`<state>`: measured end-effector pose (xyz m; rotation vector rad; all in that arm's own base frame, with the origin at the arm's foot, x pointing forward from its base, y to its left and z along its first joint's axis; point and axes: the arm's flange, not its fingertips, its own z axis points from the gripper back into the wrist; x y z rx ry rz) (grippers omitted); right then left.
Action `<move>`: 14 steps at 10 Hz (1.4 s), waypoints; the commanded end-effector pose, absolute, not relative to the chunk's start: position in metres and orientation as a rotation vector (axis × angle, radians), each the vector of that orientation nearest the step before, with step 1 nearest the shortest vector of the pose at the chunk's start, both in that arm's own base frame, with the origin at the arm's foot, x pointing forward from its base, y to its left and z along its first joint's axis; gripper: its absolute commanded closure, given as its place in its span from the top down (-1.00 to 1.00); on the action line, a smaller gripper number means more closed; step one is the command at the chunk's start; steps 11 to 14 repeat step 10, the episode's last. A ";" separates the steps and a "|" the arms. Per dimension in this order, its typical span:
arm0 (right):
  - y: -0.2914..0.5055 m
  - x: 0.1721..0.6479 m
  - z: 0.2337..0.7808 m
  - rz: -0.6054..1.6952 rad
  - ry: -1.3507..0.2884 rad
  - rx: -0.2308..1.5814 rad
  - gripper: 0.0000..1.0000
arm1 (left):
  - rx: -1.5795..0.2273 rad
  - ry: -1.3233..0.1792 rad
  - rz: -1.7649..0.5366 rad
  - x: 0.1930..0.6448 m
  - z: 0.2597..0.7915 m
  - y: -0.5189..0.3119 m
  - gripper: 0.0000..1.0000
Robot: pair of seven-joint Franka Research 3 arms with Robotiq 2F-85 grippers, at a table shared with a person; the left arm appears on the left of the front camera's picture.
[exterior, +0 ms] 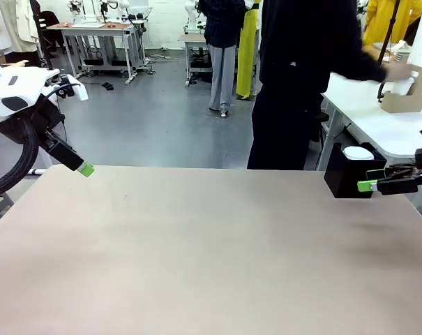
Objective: Pour a drink into a cup and package it in a carrier.
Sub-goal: Insert the held 600 ml Paper Cup into the Cup Carrier.
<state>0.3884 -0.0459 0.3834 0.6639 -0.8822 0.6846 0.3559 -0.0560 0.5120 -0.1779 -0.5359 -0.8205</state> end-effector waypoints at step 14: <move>-0.045 0.388 0.384 0.686 -0.888 0.673 1.00 | -0.182 -0.538 -0.812 0.356 0.513 -0.056 1.00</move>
